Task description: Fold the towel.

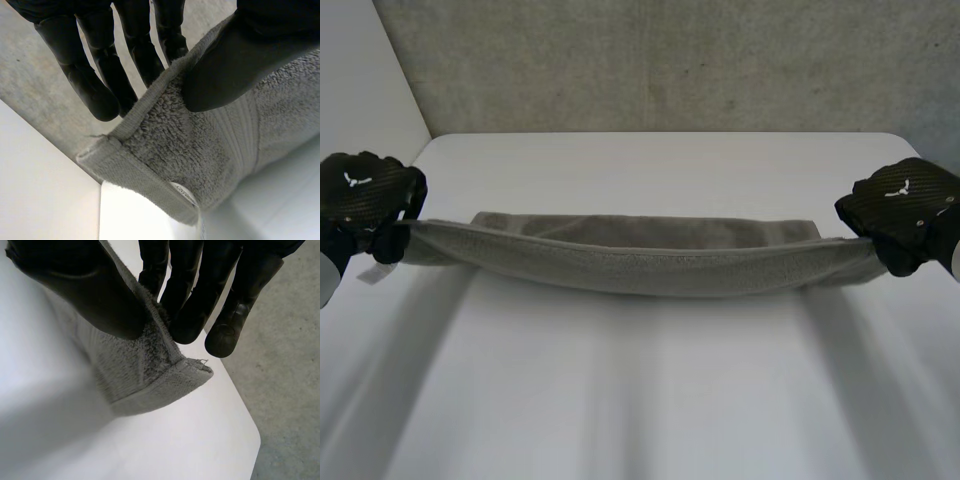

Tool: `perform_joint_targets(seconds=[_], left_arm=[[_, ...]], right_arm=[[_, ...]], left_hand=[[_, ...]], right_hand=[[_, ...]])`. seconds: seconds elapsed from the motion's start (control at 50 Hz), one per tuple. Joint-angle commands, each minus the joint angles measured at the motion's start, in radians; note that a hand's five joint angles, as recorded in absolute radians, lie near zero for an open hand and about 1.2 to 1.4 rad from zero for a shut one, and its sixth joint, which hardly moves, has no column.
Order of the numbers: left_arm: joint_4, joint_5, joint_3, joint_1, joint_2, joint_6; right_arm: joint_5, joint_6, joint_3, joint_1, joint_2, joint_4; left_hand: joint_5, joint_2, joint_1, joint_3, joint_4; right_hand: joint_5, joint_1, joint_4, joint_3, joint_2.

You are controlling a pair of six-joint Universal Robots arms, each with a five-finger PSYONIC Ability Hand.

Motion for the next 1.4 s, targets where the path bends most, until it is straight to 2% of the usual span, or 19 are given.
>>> perform_joint_targets(seconds=[0.02, 0.08, 0.18, 0.3, 0.4, 0.52, 0.64, 0.76, 0.78, 0.8, 0.84, 0.86, 0.88, 0.9, 0.92, 1.02, 1.16, 1.26, 1.4], left_arm=[[0.009, -0.004, 0.013, 0.0, -0.033, -0.003], [0.01, -0.006, 0.017, -0.001, -0.065, 0.0], [0.012, -0.001, 0.089, -0.017, -0.235, 0.004], [0.012, -0.019, 0.22, -0.043, -0.409, 0.004], [0.0, -0.134, 0.449, -0.112, -0.626, 0.004], [-0.002, -0.191, 0.663, -0.152, -0.806, 0.004], [-0.016, -0.211, 0.82, -0.184, -0.93, 0.004], [-0.077, -0.295, 1.002, -0.234, -1.056, 0.004], [-0.089, -0.309, 1.031, -0.238, -1.073, 0.004], [-0.099, -0.317, 1.048, -0.241, -1.085, 0.002], [-0.108, -0.317, 1.057, -0.242, -1.091, 0.0], [-0.114, -0.317, 1.056, -0.25, -1.093, 0.002], [-0.114, -0.317, 1.056, -0.25, -1.093, 0.002], [-0.12, -0.318, 1.054, -0.262, -1.093, 0.002], [-0.128, -0.32, 1.054, -0.274, -1.088, 0.002], [-0.135, -0.317, 1.031, -0.291, -1.059, -0.012], [-0.105, -0.305, 0.876, -0.277, -0.904, -0.019], [-0.025, -0.262, 0.72, -0.265, -0.775, -0.023], [0.07, -0.147, 0.423, -0.208, -0.556, -0.039]], right_arm=[[-0.024, 0.0, -0.033, -0.007, 0.013, 0.004], [-0.032, 0.0, -0.046, -0.005, 0.033, 0.001], [-0.014, 0.005, -0.175, 0.009, 0.247, 0.011], [-0.001, 0.013, -0.298, 0.019, 0.395, 0.037], [0.037, 0.037, -0.479, 0.065, 0.592, 0.04], [0.12, 0.059, -0.655, 0.114, 0.758, 0.024], [0.157, 0.062, -0.783, 0.136, 0.879, -0.012], [0.197, 0.062, -0.898, 0.161, 0.988, -0.072], [0.219, 0.062, -0.915, 0.164, 1.005, -0.092], [0.22, 0.062, -0.915, 0.164, 1.005, -0.092], [0.262, 0.063, -0.924, 0.174, 1.016, -0.124], [0.263, 0.063, -0.924, 0.174, 1.016, -0.124], [0.276, 0.068, -0.921, 0.18, 1.014, -0.141], [0.279, 0.074, -0.918, 0.185, 1.01, -0.153], [0.279, 0.074, -0.918, 0.185, 1.01, -0.154], [0.279, 0.137, -0.881, 0.193, 0.978, -0.193], [0.264, 0.198, -0.664, 0.181, 0.727, -0.285], [0.256, 0.197, -0.515, 0.174, 0.593, -0.296], [0.212, 0.18, -0.298, 0.173, 0.444, -0.284]], left_hand=[[-0.268, -0.124, -0.059, -0.149, -0.125], [-0.268, -0.124, -0.059, -0.149, -0.125], [-0.268, -0.124, -0.059, -0.149, -0.125], [-0.268, -0.124, -0.059, -0.149, -0.125], [-0.268, -0.124, -0.059, -0.149, -0.125], [-0.268, -0.124, -0.059, -0.149, -0.125], [-0.268, -0.124, -0.059, -0.149, -0.125], [-0.268, -0.124, -0.059, -0.149, -0.125], [-0.268, -0.124, -0.059, -0.149, -0.125], [-0.268, -0.124, -0.059, -0.149, -0.125], [-0.378, -0.234, -0.169, -0.259, -0.236], [-0.882, -0.738, -0.673, -0.763, -0.739], [-0.887, -0.743, -0.678, -0.768, -0.744], [-1.37, -1.226, -1.161, -1.25, -1.227], [-1.477, -1.332, -1.267, -1.357, -1.334], [-1.463, -1.319, -1.254, -1.343, -1.32], [-1.439, -1.295, -1.23, -1.32, -1.296], [-1.434, -1.289, -1.224, -1.314, -1.291], [-1.434, -1.289, -1.224, -1.314, -1.291]], right_hand=[[0.052, 0.06, 0.052, 0.06, 0.068], [0.052, 0.06, 0.052, 0.06, 0.068], [0.052, 0.06, 0.052, 0.06, 0.068], [0.052, 0.06, 0.052, 0.06, 0.068], [0.052, 0.06, 0.052, 0.06, 0.068], [0.052, 0.06, 0.052, 0.06, 0.068], [0.052, 0.06, 0.052, 0.06, 0.068], [0.052, 0.06, 0.052, 0.06, 0.068], [-0.032, -0.023, -0.031, -0.023, -0.015], [-0.032, -0.024, -0.032, -0.024, -0.016], [-1.011, -1.002, -1.01, -1.002, -0.994], [-1.016, -1.007, -1.015, -1.007, -0.999], [-1.17, -1.161, -1.169, -1.162, -1.154], [-1.17, -1.161, -1.169, -1.162, -1.154], [-1.17, -1.161, -1.169, -1.162, -1.154], [-1.17, -1.161, -1.169, -1.162, -1.154], [-1.17, -1.161, -1.169, -1.162, -1.154], [-1.17, -1.161, -1.169, -1.162, -1.154], [-1.163, -1.154, -1.162, -1.154, -1.146]])
